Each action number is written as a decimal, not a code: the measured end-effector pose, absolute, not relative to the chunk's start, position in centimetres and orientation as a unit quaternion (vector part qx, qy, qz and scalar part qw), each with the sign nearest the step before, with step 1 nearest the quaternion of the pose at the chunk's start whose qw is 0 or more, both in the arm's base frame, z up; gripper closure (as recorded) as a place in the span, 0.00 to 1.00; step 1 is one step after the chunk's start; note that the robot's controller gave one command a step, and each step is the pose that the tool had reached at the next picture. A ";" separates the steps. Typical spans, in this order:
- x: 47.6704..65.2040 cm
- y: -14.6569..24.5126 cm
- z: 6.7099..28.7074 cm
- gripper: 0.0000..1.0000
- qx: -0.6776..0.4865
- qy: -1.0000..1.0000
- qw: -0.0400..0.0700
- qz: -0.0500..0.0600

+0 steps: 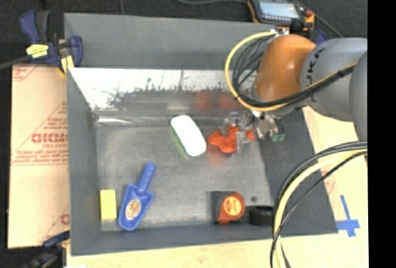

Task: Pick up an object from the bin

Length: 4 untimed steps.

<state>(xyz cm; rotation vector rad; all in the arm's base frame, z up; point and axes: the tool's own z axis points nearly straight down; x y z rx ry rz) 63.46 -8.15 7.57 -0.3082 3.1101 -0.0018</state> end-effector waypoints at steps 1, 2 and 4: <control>63.3 -8.1 8.0 1.00 -0.099 0.995 0.006 0.000; 63.1 -8.1 10.0 1.00 -0.099 0.995 0.001 0.000; 63.3 -8.2 13.6 1.00 -0.099 0.995 0.002 -0.001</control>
Offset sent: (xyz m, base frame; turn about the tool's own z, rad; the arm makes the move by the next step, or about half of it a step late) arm -0.0001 -0.0001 0.0158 0.0000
